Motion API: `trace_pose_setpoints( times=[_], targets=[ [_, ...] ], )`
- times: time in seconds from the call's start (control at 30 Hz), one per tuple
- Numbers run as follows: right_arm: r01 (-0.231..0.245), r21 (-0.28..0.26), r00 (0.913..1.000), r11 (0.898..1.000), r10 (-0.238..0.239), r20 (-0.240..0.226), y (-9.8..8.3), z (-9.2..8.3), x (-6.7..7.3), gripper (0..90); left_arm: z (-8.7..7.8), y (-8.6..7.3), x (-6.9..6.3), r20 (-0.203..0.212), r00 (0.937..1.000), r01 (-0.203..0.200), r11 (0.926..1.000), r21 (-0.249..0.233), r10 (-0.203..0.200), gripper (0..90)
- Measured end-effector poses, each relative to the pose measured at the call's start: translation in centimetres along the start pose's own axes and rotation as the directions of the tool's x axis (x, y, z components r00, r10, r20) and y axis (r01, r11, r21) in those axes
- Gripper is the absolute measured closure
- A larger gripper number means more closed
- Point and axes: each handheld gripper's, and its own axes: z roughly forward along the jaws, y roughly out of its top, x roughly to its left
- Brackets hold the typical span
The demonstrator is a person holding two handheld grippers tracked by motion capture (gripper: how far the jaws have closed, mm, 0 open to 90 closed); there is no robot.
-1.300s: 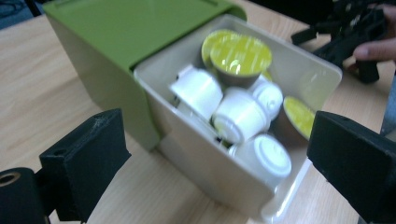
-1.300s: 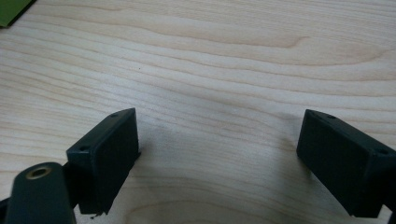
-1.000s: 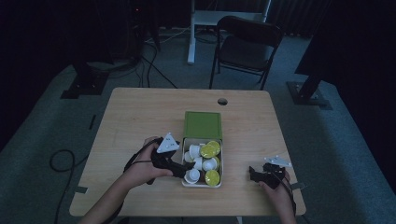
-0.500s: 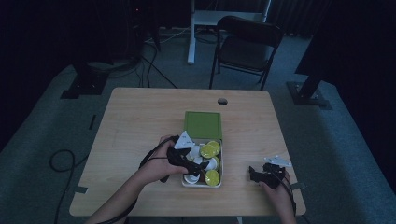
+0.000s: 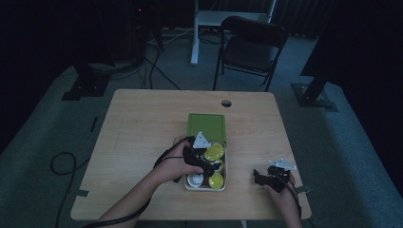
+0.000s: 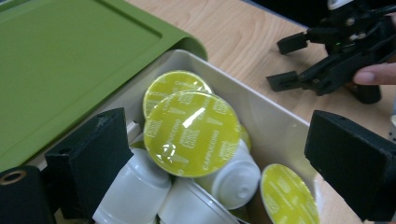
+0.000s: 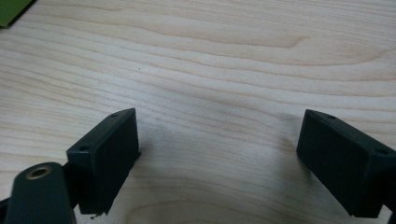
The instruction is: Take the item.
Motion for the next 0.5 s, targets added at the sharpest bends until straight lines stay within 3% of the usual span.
trace_pose_setpoints(
  times=[0.17, 0.23, 0.5],
  targets=[
    [0.0, 0.0, 1.0, 1.0, 0.0, 0.0, 0.0, 0.0, 0.0, 12.3, 0.8, -0.2, 0.5, -0.016, 0.9996, 0.025, 0.9996, 0.013, -0.025, 7.5],
    [0.0, 0.0, 1.0, 1.0, 0.0, 0.0, 0.0, 0.0, 0.0, 12.3, 1.0, -0.3, 0.6, -0.008, 0.9997, 0.024, 0.9991, 0.035, -0.024, 17.8],
    [0.001, -0.001, 1.0, 1.0, -0.001, 0.0, 0.0, 0.0, 0.0, 12.3, 1.9, -0.1, 0.6, -0.016, 0.9996, 0.023, 0.998, 0.059, -0.022, 22.1]
  ],
)
